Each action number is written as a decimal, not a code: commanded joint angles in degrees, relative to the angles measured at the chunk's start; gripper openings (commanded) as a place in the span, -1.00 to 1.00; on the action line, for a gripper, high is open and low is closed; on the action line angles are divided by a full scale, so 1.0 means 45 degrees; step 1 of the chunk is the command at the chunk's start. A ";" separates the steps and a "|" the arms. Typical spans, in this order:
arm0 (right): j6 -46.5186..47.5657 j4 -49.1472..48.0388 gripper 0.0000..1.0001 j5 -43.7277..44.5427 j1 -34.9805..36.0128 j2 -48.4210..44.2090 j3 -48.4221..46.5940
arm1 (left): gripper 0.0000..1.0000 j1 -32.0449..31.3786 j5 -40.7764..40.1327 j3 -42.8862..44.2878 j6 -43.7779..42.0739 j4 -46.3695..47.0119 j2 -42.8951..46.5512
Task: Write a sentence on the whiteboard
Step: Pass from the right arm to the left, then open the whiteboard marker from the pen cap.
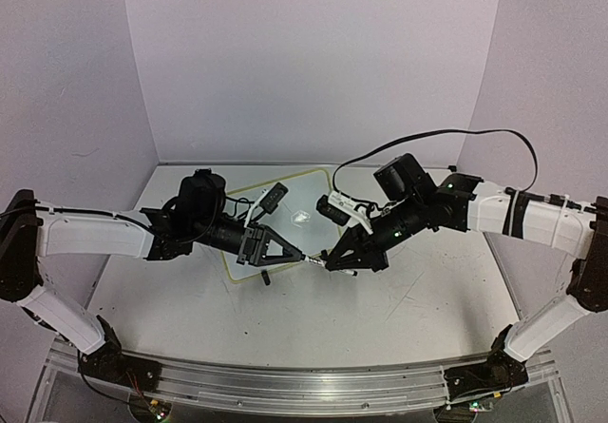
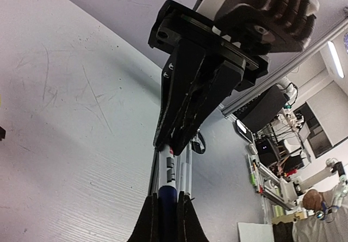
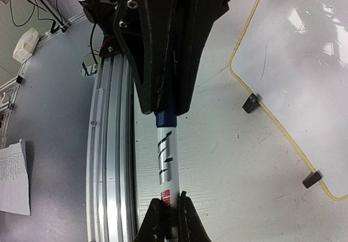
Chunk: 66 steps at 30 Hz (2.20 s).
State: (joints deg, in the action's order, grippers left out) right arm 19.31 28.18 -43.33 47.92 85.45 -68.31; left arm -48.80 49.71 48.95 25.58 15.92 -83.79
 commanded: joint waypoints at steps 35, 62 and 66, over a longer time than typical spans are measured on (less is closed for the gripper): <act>-1.5968 -2.0207 -0.37 -0.1378 -0.0308 0.0676 0.3574 | -1.00 0.0413 -0.2413 -0.1727 0.3945 0.6540 0.2121; -1.5969 -2.0365 -0.60 -0.3174 -0.0317 0.1107 0.3721 | -1.00 0.0531 -0.2146 -0.2029 0.4344 0.6541 0.2066; -1.5765 -2.0261 -0.53 -0.3362 -0.0318 0.1092 0.3774 | -1.00 0.0588 -0.2123 -0.2030 0.4414 0.6540 0.2056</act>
State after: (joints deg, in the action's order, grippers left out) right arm -52.60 -59.66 -55.24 45.78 90.89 -51.11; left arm -46.85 40.60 40.36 44.93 43.57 -74.32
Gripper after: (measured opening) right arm 0.244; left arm 0.083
